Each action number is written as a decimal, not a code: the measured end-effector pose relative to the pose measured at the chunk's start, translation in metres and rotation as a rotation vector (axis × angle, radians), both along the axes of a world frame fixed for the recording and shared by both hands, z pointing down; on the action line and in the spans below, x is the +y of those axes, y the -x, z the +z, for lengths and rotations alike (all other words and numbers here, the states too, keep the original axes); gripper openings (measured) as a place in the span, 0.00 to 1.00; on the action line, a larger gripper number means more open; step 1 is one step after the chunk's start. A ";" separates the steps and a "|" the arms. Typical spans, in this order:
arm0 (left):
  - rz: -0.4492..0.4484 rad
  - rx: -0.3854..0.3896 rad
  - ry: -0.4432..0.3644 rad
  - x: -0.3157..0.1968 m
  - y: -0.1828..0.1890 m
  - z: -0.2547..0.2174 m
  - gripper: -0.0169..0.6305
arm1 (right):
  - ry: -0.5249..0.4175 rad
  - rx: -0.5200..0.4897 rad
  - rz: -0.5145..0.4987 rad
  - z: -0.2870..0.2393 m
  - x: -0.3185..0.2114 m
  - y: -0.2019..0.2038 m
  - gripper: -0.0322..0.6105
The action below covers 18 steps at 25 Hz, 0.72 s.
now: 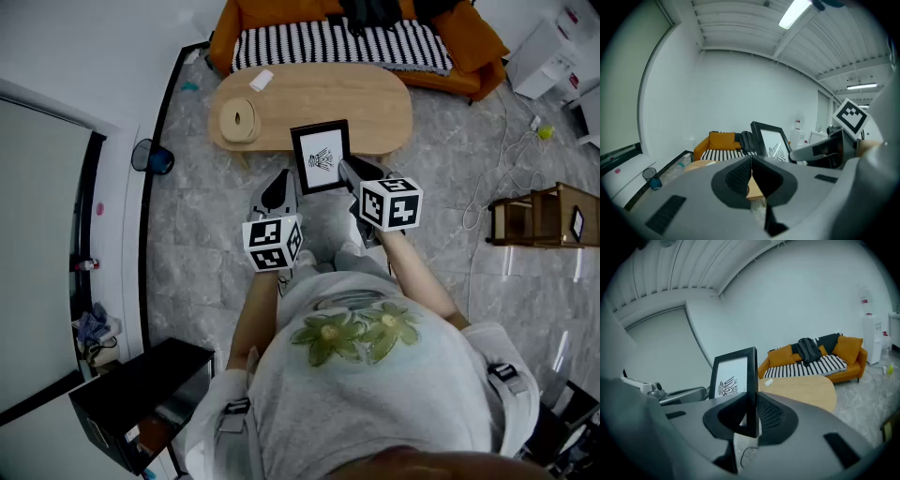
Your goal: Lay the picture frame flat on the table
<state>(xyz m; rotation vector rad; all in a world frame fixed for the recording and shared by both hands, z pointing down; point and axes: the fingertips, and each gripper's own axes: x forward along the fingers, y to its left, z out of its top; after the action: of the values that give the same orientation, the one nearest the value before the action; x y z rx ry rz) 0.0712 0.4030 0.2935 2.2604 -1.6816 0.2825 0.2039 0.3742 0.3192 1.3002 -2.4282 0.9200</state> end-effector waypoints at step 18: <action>-0.062 0.027 0.045 -0.018 -0.012 0.025 0.05 | 0.008 -0.017 -0.029 0.006 -0.034 -0.011 0.17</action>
<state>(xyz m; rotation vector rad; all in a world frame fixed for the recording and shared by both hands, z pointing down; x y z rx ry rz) 0.0831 0.3854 0.3188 2.1657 -1.7105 0.2712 0.2149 0.3402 0.3257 1.2562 -2.4466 0.9366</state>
